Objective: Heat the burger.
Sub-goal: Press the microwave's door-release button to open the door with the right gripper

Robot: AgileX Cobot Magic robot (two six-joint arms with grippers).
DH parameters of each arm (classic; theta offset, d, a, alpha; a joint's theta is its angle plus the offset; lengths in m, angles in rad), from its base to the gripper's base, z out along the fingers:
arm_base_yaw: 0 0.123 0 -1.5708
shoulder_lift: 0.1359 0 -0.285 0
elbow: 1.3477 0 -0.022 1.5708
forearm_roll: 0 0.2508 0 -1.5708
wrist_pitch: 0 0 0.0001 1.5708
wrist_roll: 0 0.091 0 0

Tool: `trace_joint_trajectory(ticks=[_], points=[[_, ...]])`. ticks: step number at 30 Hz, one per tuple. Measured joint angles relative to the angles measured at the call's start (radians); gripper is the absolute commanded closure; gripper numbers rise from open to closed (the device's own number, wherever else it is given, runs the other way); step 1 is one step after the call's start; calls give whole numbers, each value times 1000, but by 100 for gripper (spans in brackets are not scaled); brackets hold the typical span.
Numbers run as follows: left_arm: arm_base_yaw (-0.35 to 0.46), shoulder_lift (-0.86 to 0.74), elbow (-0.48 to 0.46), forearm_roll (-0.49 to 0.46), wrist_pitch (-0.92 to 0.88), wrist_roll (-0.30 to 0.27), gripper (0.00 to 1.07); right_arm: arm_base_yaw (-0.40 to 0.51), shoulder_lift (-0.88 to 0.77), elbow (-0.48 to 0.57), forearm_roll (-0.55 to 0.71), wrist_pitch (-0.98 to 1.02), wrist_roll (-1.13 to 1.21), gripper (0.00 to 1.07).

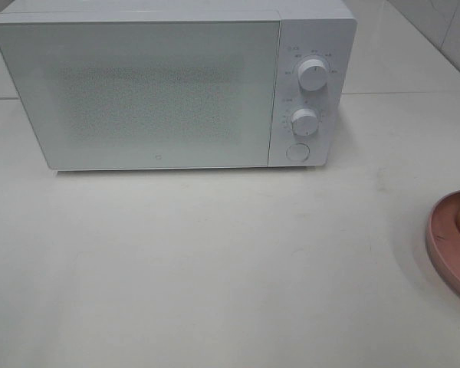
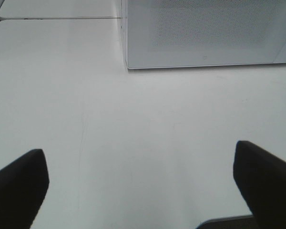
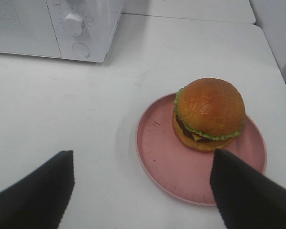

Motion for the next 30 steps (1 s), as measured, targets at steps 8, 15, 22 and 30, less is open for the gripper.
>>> trace_joint_trajectory(ticks=[8,15,22,30], points=[[0,0,0,0,0,0,9,0,0,0,0,0,0,31],[0,0,0,0,0,0,9,0,0,0,0,0,0,31],[0,0,0,0,0,0,9,0,34,-17,0,-23,19,32],[0,0,0,0,0,0,9,0,147,-20,0,-105,20,32]])
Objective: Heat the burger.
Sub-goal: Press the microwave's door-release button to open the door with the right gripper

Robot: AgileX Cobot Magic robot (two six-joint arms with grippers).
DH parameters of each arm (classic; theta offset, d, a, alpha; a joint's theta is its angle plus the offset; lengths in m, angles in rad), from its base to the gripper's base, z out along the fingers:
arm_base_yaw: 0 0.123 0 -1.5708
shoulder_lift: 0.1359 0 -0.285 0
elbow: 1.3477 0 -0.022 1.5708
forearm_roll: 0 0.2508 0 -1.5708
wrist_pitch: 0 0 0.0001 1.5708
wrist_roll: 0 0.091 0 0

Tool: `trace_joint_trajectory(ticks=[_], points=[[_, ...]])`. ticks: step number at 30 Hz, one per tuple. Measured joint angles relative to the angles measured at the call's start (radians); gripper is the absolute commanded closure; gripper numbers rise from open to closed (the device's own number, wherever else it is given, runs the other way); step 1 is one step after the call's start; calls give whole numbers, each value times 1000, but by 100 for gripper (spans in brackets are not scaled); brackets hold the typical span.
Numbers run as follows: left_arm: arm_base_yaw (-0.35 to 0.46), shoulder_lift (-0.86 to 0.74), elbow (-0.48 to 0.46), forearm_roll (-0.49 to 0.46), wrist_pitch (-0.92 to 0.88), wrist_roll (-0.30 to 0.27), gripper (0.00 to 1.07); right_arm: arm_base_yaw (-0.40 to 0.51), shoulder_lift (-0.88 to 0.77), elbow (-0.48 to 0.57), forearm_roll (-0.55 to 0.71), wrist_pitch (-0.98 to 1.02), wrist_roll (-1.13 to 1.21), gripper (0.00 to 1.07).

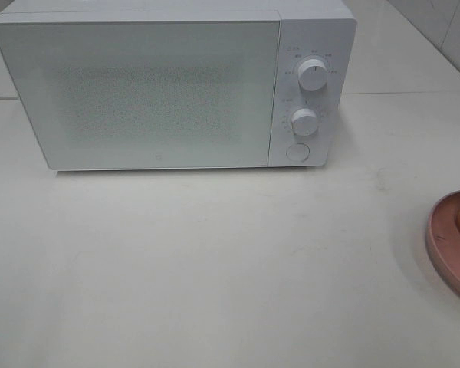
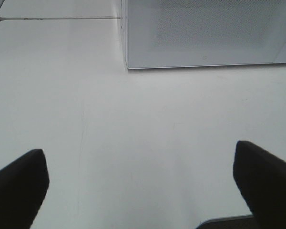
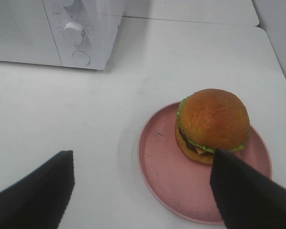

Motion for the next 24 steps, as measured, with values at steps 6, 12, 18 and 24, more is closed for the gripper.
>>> trace_joint_trajectory(ticks=[6,12,18,24], points=[[0,0,0,0,0,0,9,0,97,6,0,-132,0,32],[0,0,0,0,0,0,9,0,175,43,0,-253,0,32],[0,0,0,0,0,0,9,0,259,71,0,-368,0,32],[0,0,0,0,0,0,9,0,368,106,0,-511,0,32]])
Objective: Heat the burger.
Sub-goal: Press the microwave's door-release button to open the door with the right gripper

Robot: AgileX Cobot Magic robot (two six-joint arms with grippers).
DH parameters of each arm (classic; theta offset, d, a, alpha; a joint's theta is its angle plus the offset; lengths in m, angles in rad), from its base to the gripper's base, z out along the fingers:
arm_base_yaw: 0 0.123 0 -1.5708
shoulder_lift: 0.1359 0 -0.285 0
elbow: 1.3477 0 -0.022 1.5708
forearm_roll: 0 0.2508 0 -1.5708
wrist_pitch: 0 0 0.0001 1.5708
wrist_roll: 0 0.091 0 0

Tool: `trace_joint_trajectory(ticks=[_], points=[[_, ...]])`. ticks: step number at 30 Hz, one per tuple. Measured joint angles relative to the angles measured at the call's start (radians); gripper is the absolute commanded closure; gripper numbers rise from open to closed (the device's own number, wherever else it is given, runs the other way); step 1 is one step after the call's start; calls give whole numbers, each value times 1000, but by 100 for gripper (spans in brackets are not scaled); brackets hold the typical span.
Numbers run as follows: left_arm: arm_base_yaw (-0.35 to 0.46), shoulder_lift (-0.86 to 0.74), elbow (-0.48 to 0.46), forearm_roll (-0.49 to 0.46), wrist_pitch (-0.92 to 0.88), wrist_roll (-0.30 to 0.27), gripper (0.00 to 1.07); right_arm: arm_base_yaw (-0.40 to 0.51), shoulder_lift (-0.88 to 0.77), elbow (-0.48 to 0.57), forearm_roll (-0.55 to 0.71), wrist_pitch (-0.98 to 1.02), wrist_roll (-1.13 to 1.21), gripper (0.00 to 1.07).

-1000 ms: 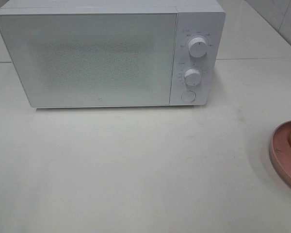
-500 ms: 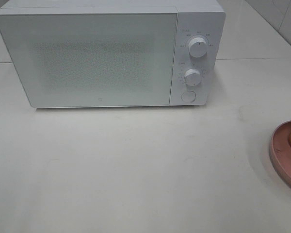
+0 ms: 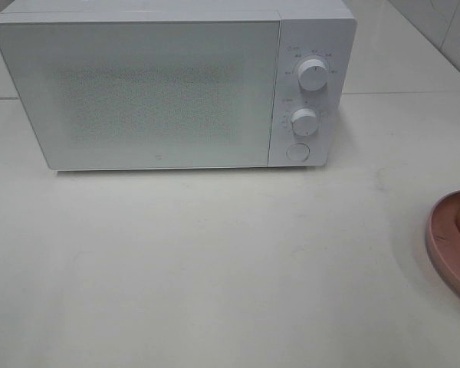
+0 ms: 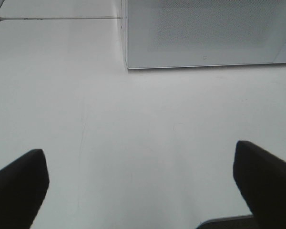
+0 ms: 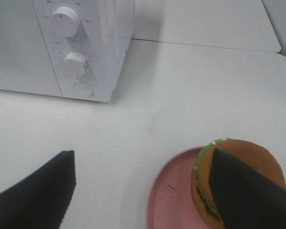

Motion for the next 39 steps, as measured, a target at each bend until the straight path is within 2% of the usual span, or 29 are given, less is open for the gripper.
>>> trace_joint_trajectory(ticks=[28,39], points=[[0,0,0,0,0,0,9,0,398,12,0,-527,1,32],[0,0,0,0,0,0,9,0,613,12,0,-878,-9,32]])
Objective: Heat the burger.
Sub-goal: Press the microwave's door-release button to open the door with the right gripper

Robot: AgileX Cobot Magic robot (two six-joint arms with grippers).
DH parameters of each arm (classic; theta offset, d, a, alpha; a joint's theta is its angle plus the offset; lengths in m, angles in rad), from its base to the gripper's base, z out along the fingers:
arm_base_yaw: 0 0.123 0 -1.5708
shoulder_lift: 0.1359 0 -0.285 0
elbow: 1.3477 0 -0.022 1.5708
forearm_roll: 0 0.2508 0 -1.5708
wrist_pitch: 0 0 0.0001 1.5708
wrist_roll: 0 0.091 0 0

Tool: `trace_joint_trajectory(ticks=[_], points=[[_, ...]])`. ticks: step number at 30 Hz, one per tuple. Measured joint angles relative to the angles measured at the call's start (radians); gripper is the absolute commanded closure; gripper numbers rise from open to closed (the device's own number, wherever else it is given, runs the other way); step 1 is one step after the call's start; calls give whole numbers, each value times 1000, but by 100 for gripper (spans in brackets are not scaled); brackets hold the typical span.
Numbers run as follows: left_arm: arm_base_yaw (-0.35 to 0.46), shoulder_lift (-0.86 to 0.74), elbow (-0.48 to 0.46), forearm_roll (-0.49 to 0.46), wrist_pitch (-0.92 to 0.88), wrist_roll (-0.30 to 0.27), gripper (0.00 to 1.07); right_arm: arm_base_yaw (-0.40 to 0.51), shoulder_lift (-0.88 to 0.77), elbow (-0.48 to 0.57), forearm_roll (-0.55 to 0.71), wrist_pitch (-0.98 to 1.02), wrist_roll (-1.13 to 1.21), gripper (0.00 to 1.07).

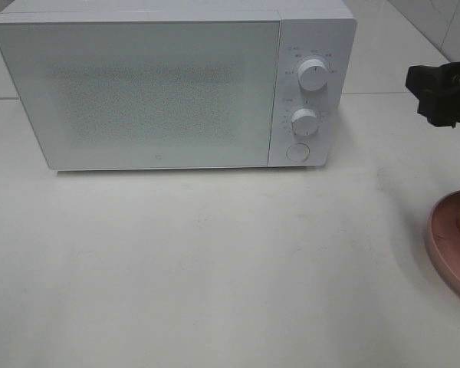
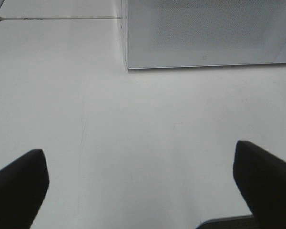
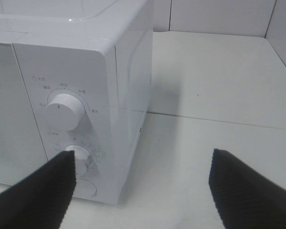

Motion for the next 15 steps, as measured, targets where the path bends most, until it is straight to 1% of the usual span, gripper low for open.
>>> trace_joint_trajectory(ticks=[1,2,4,5,7,9,10,11,13,14,15], points=[[0,0,0,0,0,0,9,0,54,2,0,-69,-21,32],[0,0,0,0,0,0,9,0,54,2,0,-69,-21,32],[0,0,0,0,0,0,9,0,137,2,21,-153,-70,32],[0,0,0,0,0,0,9,0,137,2,21,-153,-70,32],[0,0,0,0,0,0,9,0,195,2,78,-207,-127,32],[0,0,0,0,0,0,9,1,212,2,100,-220,-140,32],[0,0,0,0,0,0,9,21,238,2,149,-253,-180,32],[0,0,0,0,0,0,9,21,238,2,149,-253,-180,32],[0,0,0,0,0,0,9,74,272,2,237,-304,-250,32],[0,0,0,0,0,0,9,74,272,2,237,-304,-250,32],[0,0,0,0,0,0,9,125,299,2,309,-348,-300,32]])
